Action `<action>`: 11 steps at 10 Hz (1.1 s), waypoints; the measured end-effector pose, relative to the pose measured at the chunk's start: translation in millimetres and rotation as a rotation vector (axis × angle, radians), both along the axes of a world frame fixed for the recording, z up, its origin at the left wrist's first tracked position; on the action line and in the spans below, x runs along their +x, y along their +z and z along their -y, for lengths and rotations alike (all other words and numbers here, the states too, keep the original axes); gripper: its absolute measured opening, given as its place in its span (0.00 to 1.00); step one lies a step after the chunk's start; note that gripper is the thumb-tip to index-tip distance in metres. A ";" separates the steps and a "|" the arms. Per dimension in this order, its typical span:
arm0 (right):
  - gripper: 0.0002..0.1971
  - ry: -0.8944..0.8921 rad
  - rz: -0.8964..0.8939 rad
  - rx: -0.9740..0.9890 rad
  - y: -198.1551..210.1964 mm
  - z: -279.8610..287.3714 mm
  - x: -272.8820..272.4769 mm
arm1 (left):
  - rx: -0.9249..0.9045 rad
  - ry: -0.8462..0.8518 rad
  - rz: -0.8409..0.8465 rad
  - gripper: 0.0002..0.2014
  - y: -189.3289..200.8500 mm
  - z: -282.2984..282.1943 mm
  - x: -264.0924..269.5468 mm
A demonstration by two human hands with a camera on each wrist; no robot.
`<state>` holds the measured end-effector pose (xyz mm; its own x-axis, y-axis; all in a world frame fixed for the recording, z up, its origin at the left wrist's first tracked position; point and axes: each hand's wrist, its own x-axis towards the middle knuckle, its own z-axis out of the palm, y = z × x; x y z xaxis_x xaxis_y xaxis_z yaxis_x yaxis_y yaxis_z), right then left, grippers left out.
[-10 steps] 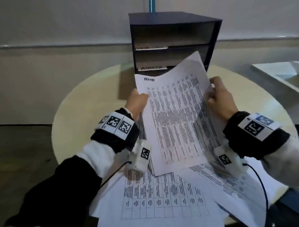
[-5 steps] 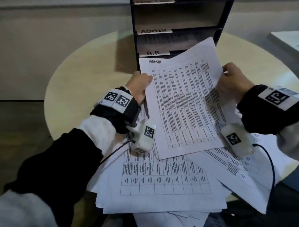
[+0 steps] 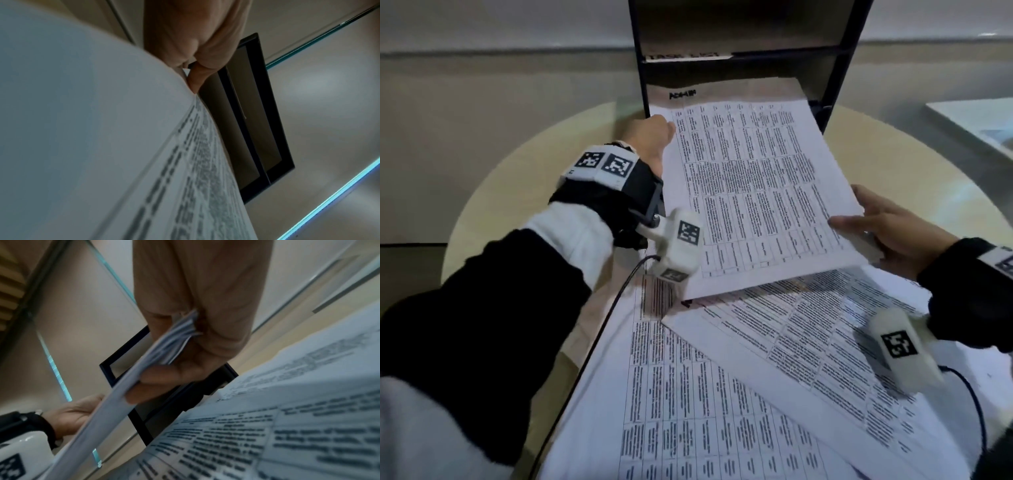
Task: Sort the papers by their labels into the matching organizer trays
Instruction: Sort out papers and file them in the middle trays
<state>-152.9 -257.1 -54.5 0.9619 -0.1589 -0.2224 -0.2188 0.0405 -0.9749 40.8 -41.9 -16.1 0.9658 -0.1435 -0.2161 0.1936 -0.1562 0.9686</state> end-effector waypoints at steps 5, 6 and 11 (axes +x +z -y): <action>0.15 -0.130 0.074 0.076 58.2 -8.1 86.9 | -0.319 -0.176 -0.158 0.08 19.3 -21.5 -65.9; 0.13 -0.188 0.049 0.183 66.1 -11.7 99.3 | -0.338 -0.036 -0.097 0.11 26.4 -16.0 -57.2; 0.08 -0.453 0.088 -0.150 68.9 -4.9 168.5 | 0.223 -0.137 0.225 0.05 20.8 -10.8 -38.0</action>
<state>15.6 -252.2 14.4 0.8029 -0.5899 -0.0861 -0.1281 -0.0296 -0.9913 2.8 -31.1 4.7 0.9679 -0.2481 -0.0409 -0.0582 -0.3792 0.9235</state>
